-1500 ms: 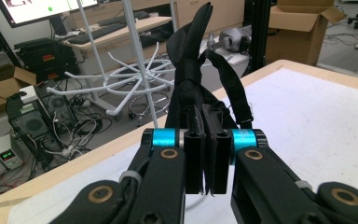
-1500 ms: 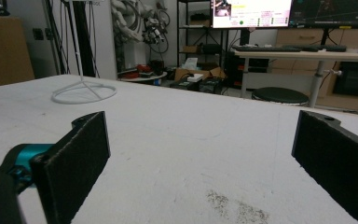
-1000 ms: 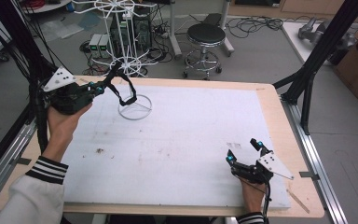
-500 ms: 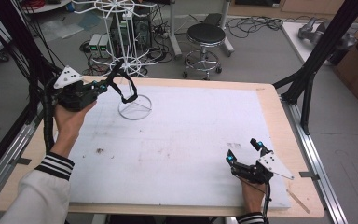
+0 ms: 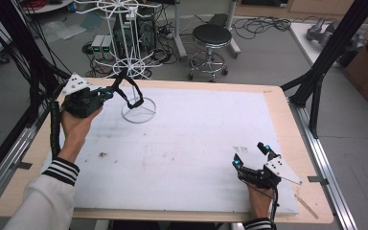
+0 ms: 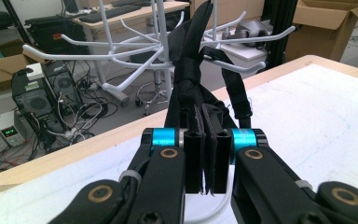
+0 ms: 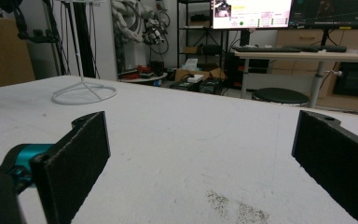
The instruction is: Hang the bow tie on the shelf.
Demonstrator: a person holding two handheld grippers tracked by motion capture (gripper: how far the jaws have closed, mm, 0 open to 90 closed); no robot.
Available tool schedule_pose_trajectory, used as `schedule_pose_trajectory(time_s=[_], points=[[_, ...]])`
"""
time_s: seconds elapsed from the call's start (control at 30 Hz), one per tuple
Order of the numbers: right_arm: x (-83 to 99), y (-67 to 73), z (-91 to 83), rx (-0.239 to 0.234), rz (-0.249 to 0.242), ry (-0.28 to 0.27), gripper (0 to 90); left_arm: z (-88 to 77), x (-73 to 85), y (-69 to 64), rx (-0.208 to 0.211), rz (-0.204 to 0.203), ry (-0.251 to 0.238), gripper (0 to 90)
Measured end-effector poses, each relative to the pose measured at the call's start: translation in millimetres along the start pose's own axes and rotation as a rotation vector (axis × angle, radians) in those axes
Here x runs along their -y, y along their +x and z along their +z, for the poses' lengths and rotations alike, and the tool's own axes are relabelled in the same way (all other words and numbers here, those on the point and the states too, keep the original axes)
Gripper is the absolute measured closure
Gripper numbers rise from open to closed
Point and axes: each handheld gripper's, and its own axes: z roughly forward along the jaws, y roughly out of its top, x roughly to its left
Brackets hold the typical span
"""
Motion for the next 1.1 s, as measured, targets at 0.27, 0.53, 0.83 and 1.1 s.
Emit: schedule_pose_trajectory(time_s=[0.27,0.53,0.83,1.1], points=[[0.1,0.2,-0.1,0.001,0.003,0.000,3.1,-0.3,2.5,0.0,0.006,-0.009,0.004,86.0],[0.1,0.0,0.0,-0.001,0.000,-0.002,3.1,-2.0,10.4,-0.3,-0.052,-0.027,0.008,52.2],[0.1,0.0,0.0,-0.001,-0.001,-0.003,3.1,-14.0,19.9,6.9,-0.003,-0.034,-0.014,12.2],[0.2,0.3,-0.1,0.000,-0.001,0.000,3.1,-32.1,39.6,3.6,0.085,-0.013,-0.093,11.7]])
